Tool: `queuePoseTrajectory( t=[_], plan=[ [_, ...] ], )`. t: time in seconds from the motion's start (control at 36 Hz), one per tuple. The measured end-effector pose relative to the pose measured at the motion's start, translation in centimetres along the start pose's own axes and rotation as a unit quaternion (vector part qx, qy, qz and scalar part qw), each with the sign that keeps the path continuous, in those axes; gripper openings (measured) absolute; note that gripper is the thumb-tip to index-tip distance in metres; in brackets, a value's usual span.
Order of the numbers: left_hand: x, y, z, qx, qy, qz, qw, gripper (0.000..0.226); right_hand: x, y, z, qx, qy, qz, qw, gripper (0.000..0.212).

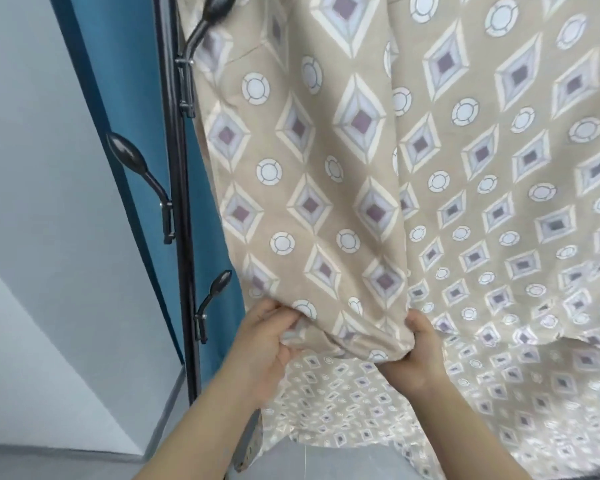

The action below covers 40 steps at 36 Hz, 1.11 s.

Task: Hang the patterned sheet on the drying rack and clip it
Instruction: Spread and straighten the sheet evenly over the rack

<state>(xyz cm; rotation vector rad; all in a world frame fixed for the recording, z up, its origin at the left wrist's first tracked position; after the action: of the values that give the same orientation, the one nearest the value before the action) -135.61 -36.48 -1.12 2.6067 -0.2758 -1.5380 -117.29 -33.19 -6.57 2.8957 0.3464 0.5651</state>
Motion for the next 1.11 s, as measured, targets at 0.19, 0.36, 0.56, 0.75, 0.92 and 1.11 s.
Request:
queuePoseTrajectory(
  t=[0.19,0.36,0.56,0.75,0.92,1.11],
  plan=[
    [-2.3,3.4,3.5,-0.075,0.012,-0.104,0.992,0.023,-3.1,0.1,-1.6,0.042,0.026,-0.058,0.997,0.064],
    [-2.4,4.1,5.9,-0.154,-0.191,-0.088,0.965,0.042,-6.2,-0.5,-1.7,-0.014,0.067,-0.086,0.994,0.043],
    [-2.8,4.3,9.6,-0.157,-0.402,-0.064,0.9,0.037,-8.0,-1.4,-2.0,-0.041,0.226,-0.036,0.973,0.026],
    [-0.7,5.3,12.8,-0.227,-0.572,-0.135,0.777,0.056,-9.0,-1.9,-1.8,-0.095,0.301,0.065,0.947,0.011],
    [3.6,4.7,17.0,-0.301,-0.559,-0.089,0.768,0.043,-11.1,-2.3,0.7,-0.119,0.338,0.05,0.932,0.013],
    [7.9,3.3,20.6,-0.265,-0.62,0.042,0.737,0.029,-13.9,-0.9,6.7,-0.25,0.404,-0.022,0.879,0.02]
  ],
)
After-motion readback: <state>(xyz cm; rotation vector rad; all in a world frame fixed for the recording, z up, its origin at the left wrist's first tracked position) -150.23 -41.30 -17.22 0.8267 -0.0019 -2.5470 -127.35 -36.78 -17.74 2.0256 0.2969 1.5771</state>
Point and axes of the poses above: each hand's wrist, its own y-axis away from the middle knuckle, its own z-axis out of the back of the hand, x = y × z, the point moved 2 cm from there along -y, towards the middle knuckle, and after that the axes turned 8 degrees about -y, right-handed, at the moved point
